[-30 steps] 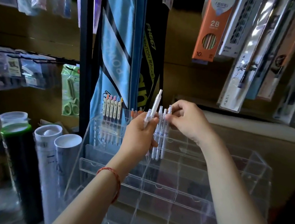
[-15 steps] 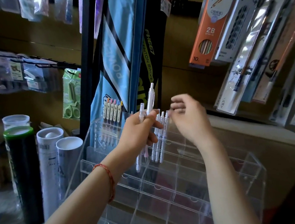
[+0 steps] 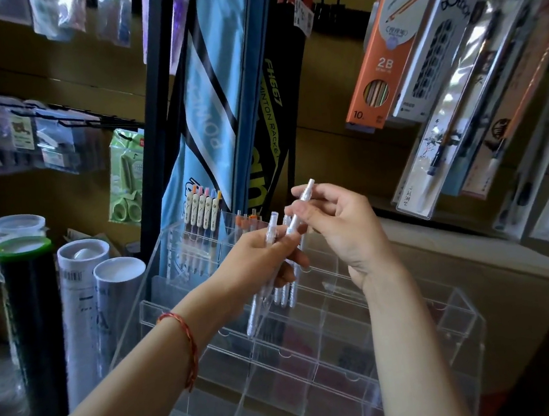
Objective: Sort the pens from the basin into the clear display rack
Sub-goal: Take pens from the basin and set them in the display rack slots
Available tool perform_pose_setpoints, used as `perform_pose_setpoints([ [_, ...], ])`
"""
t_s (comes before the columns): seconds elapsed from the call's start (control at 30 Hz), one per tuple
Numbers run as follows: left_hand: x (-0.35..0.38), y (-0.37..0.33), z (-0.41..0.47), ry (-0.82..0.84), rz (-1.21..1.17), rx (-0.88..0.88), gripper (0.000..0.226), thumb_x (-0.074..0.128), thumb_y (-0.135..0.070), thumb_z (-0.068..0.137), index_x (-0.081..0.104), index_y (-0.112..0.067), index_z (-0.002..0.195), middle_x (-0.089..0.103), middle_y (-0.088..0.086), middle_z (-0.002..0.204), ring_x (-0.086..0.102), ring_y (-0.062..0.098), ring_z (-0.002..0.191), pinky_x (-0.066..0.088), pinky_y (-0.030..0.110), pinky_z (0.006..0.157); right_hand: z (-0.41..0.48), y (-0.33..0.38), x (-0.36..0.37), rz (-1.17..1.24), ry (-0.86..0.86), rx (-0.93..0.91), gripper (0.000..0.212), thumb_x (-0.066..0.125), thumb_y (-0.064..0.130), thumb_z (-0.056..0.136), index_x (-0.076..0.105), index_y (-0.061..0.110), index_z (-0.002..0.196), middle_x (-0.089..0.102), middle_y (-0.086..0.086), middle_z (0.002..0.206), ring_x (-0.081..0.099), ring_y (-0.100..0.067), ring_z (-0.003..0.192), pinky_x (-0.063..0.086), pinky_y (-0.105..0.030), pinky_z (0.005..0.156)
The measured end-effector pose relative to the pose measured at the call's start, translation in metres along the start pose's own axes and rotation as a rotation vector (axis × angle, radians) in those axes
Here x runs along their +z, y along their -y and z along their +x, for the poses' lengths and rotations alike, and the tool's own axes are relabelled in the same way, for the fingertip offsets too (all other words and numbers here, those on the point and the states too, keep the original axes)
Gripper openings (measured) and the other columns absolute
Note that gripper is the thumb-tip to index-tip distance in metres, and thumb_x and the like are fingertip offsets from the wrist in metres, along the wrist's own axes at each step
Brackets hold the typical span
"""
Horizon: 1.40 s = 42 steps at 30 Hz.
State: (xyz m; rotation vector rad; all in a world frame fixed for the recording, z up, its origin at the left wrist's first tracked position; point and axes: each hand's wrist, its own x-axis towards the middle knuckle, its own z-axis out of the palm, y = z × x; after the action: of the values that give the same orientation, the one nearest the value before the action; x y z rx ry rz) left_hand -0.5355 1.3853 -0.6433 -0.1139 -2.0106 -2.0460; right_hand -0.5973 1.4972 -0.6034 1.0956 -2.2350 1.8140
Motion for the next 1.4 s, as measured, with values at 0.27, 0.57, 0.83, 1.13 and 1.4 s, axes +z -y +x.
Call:
perform_pose_setpoints([
  [0.27, 0.007, 0.005, 0.002, -0.072, 0.108, 0.033, 0.019, 0.042, -0.017, 0.096, 0.061, -0.016, 0.095, 0.063, 0.003, 0.074, 0.055, 0.008, 0.054, 0.048, 0.019, 0.053, 0.003, -0.008, -0.006, 0.231, -0.053, 0.108, 0.026, 0.055, 0.009, 0.092, 0.058, 0.018, 0.117, 0.067, 0.0, 0.089, 0.067, -0.012, 0.087, 0.055, -0.032, 0.085],
  [0.57, 0.006, -0.005, 0.007, -0.377, 0.478, 0.329, 0.02, 0.04, -0.016, 0.097, 0.06, -0.012, 0.097, 0.063, 0.019, 0.088, 0.056, 0.036, 0.069, 0.05, 0.048, 0.064, 0.002, 0.022, -0.02, 0.152, -0.549, -0.294, 0.019, 0.062, 0.009, 0.088, 0.058, 0.019, 0.103, 0.065, 0.004, 0.102, 0.066, -0.008, 0.091, 0.055, -0.02, 0.073],
  [0.83, -0.001, 0.015, 0.009, -0.305, 0.598, 0.227, 0.034, 0.041, -0.012, 0.097, 0.048, -0.015, 0.13, 0.057, 0.011, 0.122, 0.061, 0.03, 0.099, 0.051, 0.045, 0.085, 0.018, -0.031, -0.006, -0.334, -0.321, -0.256, 0.02, 0.064, 0.013, 0.087, 0.062, 0.014, 0.106, 0.063, 0.009, 0.084, 0.063, -0.004, 0.079, 0.052, -0.014, 0.07],
  [1.13, -0.005, 0.028, 0.022, -0.299, 0.812, 0.304, 0.043, 0.042, -0.015, 0.097, 0.039, -0.018, 0.139, 0.033, -0.005, 0.144, 0.044, 0.017, 0.123, 0.043, 0.029, 0.097, 0.015, -0.036, -0.008, -0.544, -0.136, -0.059, 0.022, 0.064, 0.028, 0.087, 0.066, 0.008, 0.099, 0.071, -0.001, 0.079, 0.065, -0.015, 0.073, 0.05, -0.026, 0.065],
  [1.4, -0.006, 0.027, 0.02, -0.289, 0.746, 0.282, 0.037, 0.04, -0.016, 0.097, 0.046, -0.017, 0.134, 0.035, -0.005, 0.142, 0.049, 0.018, 0.115, 0.047, 0.032, 0.093, 0.013, -0.033, -0.01, -0.702, 0.061, 0.129, 0.018, 0.074, 0.022, 0.079, 0.063, 0.017, 0.092, 0.072, 0.001, 0.084, 0.063, -0.008, 0.071, 0.045, -0.022, 0.058],
])
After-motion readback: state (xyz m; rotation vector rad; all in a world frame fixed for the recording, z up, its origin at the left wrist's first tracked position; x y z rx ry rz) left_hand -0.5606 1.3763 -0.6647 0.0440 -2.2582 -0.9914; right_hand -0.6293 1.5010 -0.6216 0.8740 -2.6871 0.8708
